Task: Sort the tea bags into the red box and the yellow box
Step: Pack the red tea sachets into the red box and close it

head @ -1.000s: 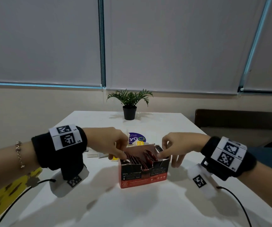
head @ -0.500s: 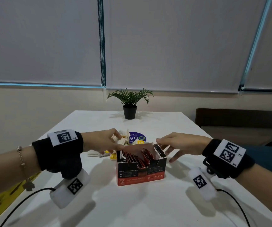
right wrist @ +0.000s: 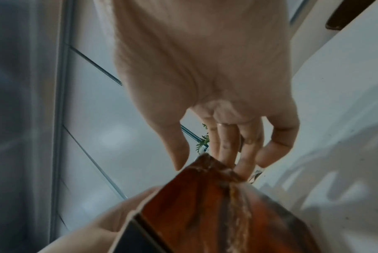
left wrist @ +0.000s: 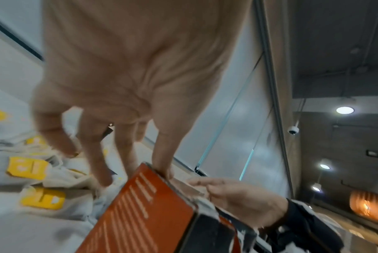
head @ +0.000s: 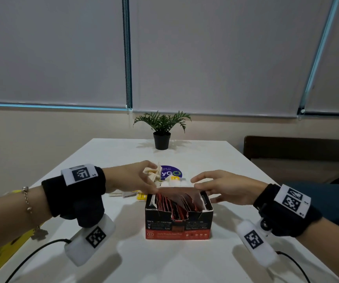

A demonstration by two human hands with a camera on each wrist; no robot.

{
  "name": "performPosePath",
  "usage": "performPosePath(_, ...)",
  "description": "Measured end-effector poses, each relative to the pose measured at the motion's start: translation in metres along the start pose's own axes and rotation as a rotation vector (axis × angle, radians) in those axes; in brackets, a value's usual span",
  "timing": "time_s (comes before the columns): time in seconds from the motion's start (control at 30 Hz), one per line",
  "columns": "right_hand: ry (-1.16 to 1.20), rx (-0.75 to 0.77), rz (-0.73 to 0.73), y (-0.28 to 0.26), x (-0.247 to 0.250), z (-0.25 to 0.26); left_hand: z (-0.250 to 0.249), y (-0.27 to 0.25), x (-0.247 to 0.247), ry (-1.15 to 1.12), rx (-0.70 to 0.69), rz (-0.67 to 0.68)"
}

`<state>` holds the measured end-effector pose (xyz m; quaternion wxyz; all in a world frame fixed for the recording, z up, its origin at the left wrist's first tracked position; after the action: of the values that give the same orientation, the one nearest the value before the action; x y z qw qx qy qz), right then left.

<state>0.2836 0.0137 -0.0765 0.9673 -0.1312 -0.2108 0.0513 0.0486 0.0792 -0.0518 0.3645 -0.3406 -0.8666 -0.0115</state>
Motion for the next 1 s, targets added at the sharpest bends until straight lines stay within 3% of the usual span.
performPosePath(0.17,0.205,0.293,-0.302,-0.006,0.014,0.009,-0.008,-0.002,0.003,-0.131,-0.242,-0.174)
performPosePath(0.3,0.118,0.503,-0.446,-0.029,0.019,0.023,-0.020,-0.016,0.008,-0.113,-0.440,-0.326)
performPosePath(0.37,0.025,0.606,-0.489,-0.046,0.017,0.028,-0.023,-0.025,0.009,-0.046,-0.539,-0.388)
performPosePath(0.47,-0.049,0.701,-0.426,-0.064,0.005,0.028,-0.027,-0.037,0.004,0.036,-0.660,-0.403)
performPosePath(0.73,-0.102,0.630,-0.410,-0.069,-0.018,0.012,-0.020,-0.039,-0.019,0.299,-0.764,-0.311)
performPosePath(1.0,-0.234,0.516,-0.569,-0.075,-0.020,0.014,-0.025,-0.044,-0.013,0.306,-0.780,-0.529)
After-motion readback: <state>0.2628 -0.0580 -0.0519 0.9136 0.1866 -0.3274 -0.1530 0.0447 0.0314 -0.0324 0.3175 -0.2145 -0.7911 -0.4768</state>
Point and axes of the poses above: each hand's wrist, its own y-axis towards the middle knuckle, its own x-axis out of the back of the hand, z = x × y, the point moved 3 cm from there along y, towards the middle knuckle, and after that the axes turned 3 degrees about -y, right-handed, at the moved point
